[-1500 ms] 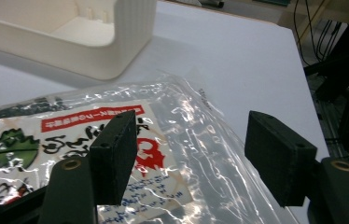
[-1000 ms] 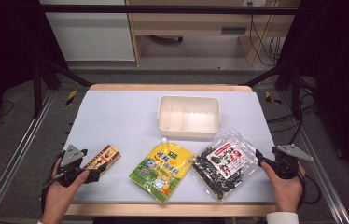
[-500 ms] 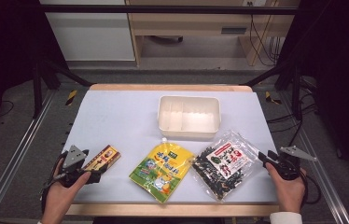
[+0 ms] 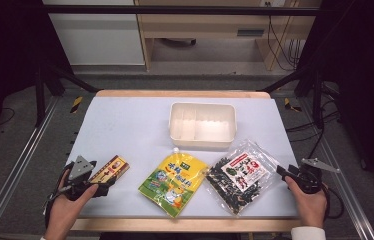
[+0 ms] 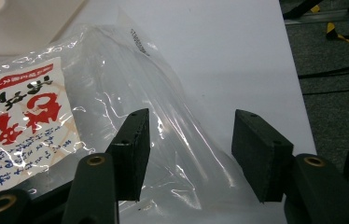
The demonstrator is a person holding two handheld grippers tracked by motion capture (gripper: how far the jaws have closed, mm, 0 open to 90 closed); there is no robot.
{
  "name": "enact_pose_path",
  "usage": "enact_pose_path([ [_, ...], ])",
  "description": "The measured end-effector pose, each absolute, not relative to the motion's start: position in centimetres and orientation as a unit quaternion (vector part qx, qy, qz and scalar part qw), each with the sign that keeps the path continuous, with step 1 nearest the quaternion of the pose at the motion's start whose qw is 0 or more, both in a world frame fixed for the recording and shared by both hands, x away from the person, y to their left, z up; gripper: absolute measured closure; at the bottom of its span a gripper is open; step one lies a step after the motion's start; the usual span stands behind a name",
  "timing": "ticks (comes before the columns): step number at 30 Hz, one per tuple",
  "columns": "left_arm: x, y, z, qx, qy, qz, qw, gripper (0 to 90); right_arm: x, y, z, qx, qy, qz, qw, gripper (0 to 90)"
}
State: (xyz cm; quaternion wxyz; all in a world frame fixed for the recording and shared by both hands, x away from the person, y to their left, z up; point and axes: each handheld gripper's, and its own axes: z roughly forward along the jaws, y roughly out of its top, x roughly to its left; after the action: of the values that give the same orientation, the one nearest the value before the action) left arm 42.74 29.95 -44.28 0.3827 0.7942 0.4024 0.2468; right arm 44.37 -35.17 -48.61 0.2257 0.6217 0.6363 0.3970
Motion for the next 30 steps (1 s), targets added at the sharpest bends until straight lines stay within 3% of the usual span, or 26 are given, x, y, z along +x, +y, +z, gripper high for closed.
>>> enact_pose_path([
  [8, 42.7, 30.0, -44.2, 0.794, 0.402, 0.247, 0.383, 9.7, 44.0, -34.7, -48.5, 0.609, 0.654, 0.383, 0.233, 72.2],
  [15, 42.6, 30.0, -44.2, 0.794, 0.402, 0.244, 0.385, 9.9, 43.8, -34.5, -48.6, 0.599, 0.667, 0.379, 0.229, 87.3],
  [21, 42.6, 30.1, -44.3, 0.794, 0.405, 0.246, 0.381, 10.2, 43.1, -34.3, -47.6, 0.593, 0.675, 0.372, 0.233, 89.3],
  [30, 41.8, 29.6, -44.1, 0.799, 0.394, 0.239, 0.386, 12.6, 40.3, -34.8, -43.5, 0.573, 0.666, 0.414, 0.236, 89.8],
])
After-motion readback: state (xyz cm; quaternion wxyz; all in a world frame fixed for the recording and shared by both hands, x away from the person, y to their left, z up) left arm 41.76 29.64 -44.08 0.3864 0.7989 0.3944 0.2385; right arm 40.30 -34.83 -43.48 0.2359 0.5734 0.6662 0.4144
